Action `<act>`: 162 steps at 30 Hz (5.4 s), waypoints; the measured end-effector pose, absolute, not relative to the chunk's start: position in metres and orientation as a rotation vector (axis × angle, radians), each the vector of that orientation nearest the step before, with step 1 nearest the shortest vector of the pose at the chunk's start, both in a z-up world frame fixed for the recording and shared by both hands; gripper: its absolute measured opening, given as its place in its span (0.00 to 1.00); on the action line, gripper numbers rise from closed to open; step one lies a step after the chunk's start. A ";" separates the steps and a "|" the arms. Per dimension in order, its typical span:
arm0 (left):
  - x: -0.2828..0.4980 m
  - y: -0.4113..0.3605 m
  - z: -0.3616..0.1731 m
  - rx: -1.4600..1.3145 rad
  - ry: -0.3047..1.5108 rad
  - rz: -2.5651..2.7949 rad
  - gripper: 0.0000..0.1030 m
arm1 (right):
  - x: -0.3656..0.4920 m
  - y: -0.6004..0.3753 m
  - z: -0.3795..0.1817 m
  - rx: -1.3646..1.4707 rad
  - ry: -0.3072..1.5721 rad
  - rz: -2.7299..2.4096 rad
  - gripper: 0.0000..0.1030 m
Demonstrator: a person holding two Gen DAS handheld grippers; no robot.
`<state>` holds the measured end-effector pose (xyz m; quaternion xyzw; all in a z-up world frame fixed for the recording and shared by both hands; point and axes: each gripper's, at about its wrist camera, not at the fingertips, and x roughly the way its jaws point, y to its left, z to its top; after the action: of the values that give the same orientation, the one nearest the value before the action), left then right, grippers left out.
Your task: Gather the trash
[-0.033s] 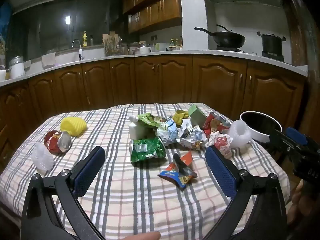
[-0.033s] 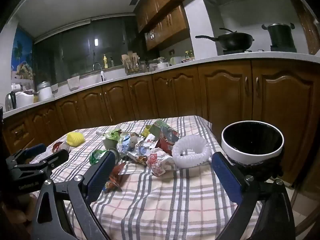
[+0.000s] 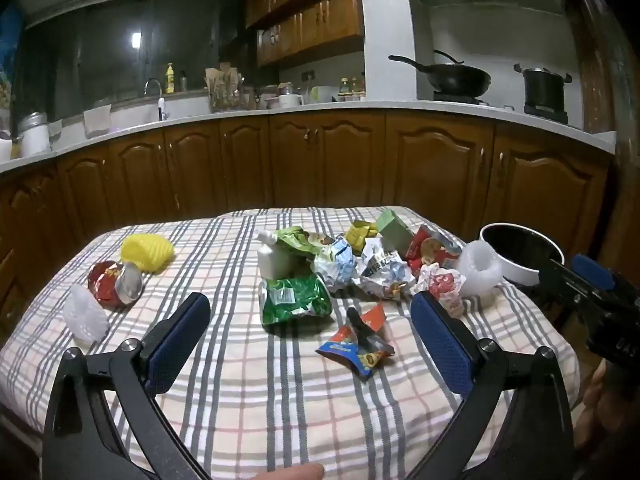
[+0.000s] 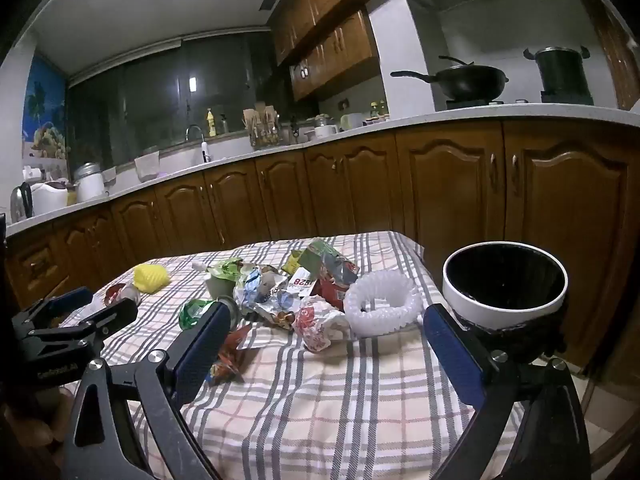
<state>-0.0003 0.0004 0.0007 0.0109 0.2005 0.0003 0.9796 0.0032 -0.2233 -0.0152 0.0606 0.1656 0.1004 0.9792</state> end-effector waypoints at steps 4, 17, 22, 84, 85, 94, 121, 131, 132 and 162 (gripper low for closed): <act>-0.002 0.002 0.001 0.016 0.397 -0.006 1.00 | 0.003 -0.223 -0.015 0.123 0.330 0.202 0.95; 0.001 0.005 -0.006 0.012 0.402 -0.001 1.00 | 0.004 -0.224 -0.015 0.124 0.333 0.201 0.96; 0.001 0.002 -0.002 0.012 0.404 -0.003 1.00 | 0.007 -0.227 -0.019 0.129 0.332 0.200 0.96; 0.016 0.002 -0.017 -0.013 0.472 -0.051 0.99 | 0.014 -0.225 -0.024 0.161 0.396 0.235 0.96; 0.017 0.001 -0.018 -0.014 0.477 -0.054 1.00 | 0.016 -0.225 -0.025 0.165 0.403 0.239 0.96; 0.038 -0.003 -0.029 -0.013 0.553 -0.083 0.98 | 0.041 -0.227 -0.036 0.217 0.483 0.309 0.74; 0.115 -0.013 -0.076 -0.102 0.817 -0.233 0.11 | 0.122 -0.210 -0.079 0.276 0.704 0.393 0.18; 0.101 -0.016 -0.044 -0.104 0.748 -0.285 0.09 | 0.097 -0.220 -0.045 0.284 0.624 0.427 0.18; 0.101 -0.017 -0.040 -0.102 0.740 -0.289 0.09 | 0.095 -0.224 -0.041 0.289 0.611 0.426 0.18; 0.149 -0.150 0.018 -0.012 0.679 -0.566 0.09 | 0.088 -0.369 -0.017 0.370 0.523 0.088 0.18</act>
<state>0.1488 -0.1496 0.0183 -0.0057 0.3284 -0.2738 0.9040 0.0882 -0.3691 -0.0167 0.1816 0.2572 0.0431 0.9482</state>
